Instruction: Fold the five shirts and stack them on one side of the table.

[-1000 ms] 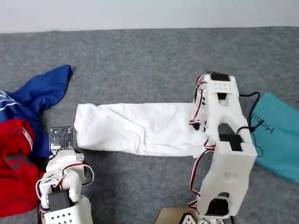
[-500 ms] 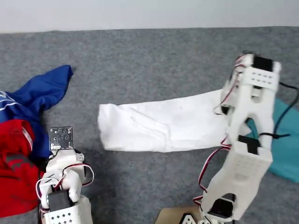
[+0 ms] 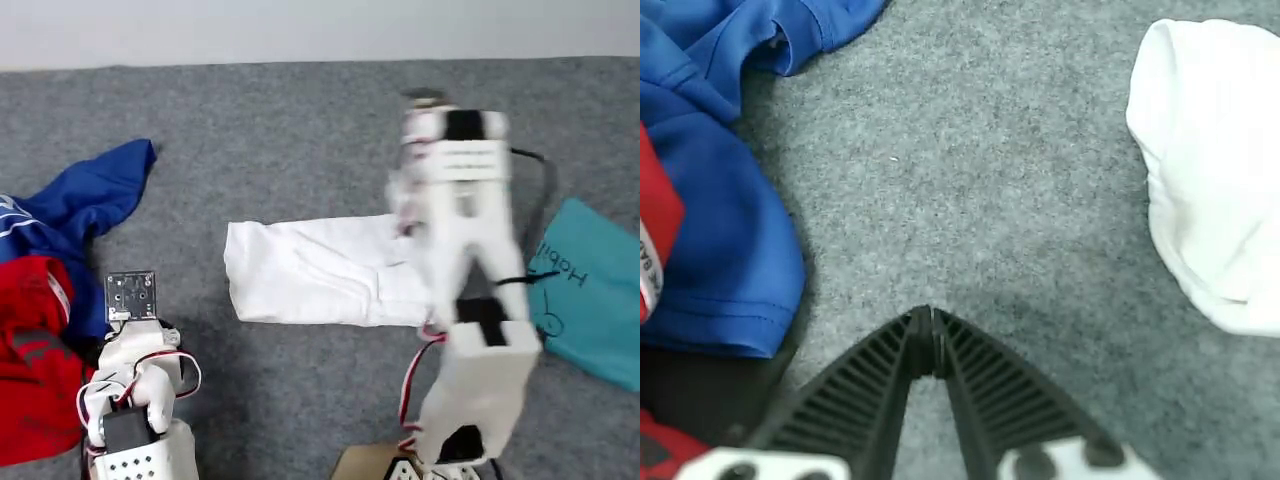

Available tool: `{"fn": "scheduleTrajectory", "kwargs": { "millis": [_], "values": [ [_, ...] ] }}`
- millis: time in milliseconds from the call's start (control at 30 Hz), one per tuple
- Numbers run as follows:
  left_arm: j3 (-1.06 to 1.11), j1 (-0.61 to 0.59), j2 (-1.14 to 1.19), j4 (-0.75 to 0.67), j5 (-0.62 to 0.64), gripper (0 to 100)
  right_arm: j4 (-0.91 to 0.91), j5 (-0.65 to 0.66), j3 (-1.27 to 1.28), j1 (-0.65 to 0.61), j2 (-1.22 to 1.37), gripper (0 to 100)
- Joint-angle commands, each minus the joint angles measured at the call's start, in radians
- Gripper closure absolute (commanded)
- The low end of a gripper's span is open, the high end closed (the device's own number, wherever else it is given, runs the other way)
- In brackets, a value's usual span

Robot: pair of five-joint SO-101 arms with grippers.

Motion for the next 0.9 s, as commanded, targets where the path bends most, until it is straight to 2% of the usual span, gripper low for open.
{"fn": "scheduleTrajectory", "kwargs": {
  "millis": [0,133,333,533,867],
  "values": [
    [-0.004,-0.005,-0.003,0.006,0.009,99,0.016,-0.051,-0.006,-0.185,-0.061,98.9],
    [-0.004,-0.005,-0.003,0.006,0.009,99,-0.067,-0.084,-0.006,-0.309,-0.019,98.9],
    [-0.004,-0.005,-0.003,0.006,0.009,99,-0.202,-0.098,-0.008,-0.424,0.021,98.9],
    [-0.004,-0.005,-0.003,0.006,0.009,99,-0.302,-0.097,-0.008,-0.490,0.054,99.0],
    [-0.004,-0.005,-0.003,0.006,0.009,99,-0.282,-0.089,-0.176,-0.532,0.211,98.1]
  ]
}}
